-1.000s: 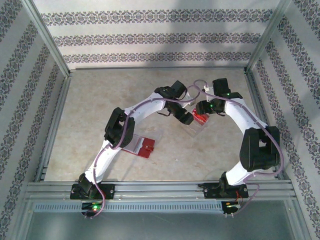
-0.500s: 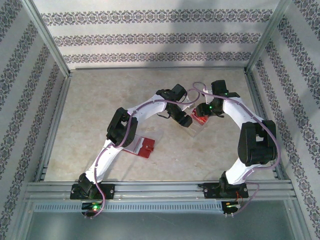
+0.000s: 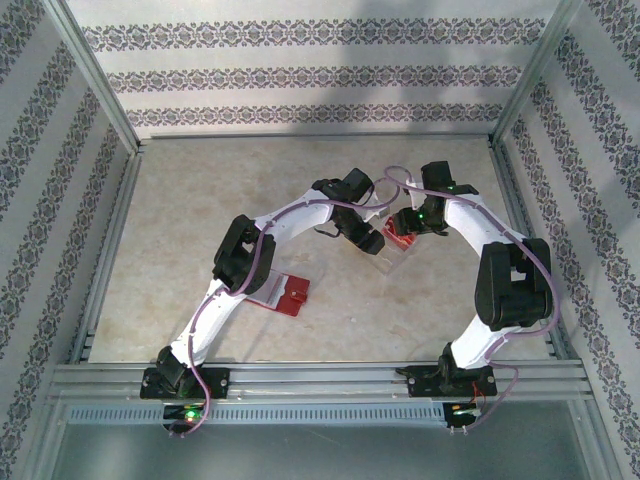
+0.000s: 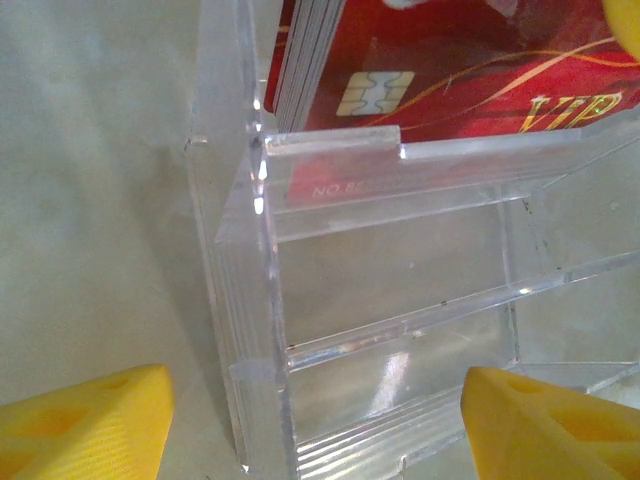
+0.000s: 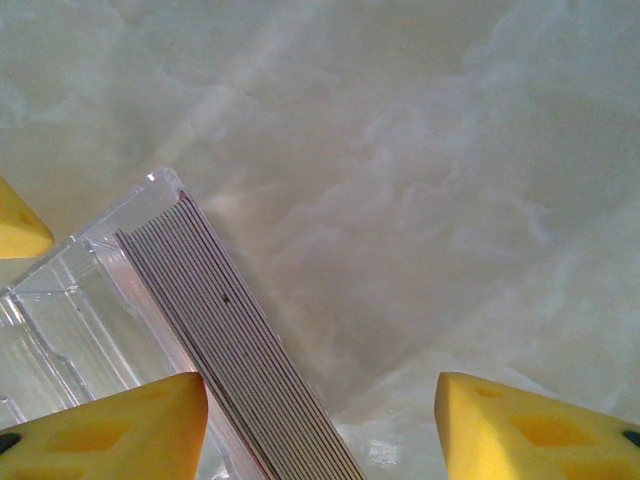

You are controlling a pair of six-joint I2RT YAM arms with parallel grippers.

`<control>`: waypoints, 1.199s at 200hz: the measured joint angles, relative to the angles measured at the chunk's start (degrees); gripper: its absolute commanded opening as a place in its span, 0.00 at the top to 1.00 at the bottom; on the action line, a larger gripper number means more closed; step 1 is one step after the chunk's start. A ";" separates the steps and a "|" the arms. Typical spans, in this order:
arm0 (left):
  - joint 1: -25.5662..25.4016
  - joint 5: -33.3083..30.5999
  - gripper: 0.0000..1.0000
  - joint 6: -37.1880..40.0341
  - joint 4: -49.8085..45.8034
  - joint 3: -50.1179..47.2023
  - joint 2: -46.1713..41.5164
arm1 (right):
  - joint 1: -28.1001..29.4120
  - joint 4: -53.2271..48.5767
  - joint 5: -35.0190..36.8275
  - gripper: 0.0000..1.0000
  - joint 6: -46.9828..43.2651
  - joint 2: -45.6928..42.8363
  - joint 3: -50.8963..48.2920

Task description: Put the credit cards into the card holder

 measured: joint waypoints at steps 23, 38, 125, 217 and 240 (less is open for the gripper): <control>0.00 0.09 0.25 0.00 0.15 -0.13 0.00 | 0.00 -0.48 0.42 0.41 -0.63 -0.15 0.00; 0.00 0.22 0.25 0.00 0.44 -0.35 -0.02 | 0.00 -0.81 0.63 0.42 -0.74 -0.52 0.00; 0.00 0.20 0.25 0.02 0.72 -0.57 -0.07 | -0.02 -1.46 2.32 0.49 -1.11 -2.95 0.00; 0.00 0.17 0.25 0.02 0.90 -0.76 -0.15 | -0.02 -1.53 -0.39 0.71 -2.05 -2.91 0.00; 0.00 0.17 0.25 0.02 0.90 -0.76 -0.15 | -0.02 -1.51 -1.33 0.76 -2.14 -2.91 0.00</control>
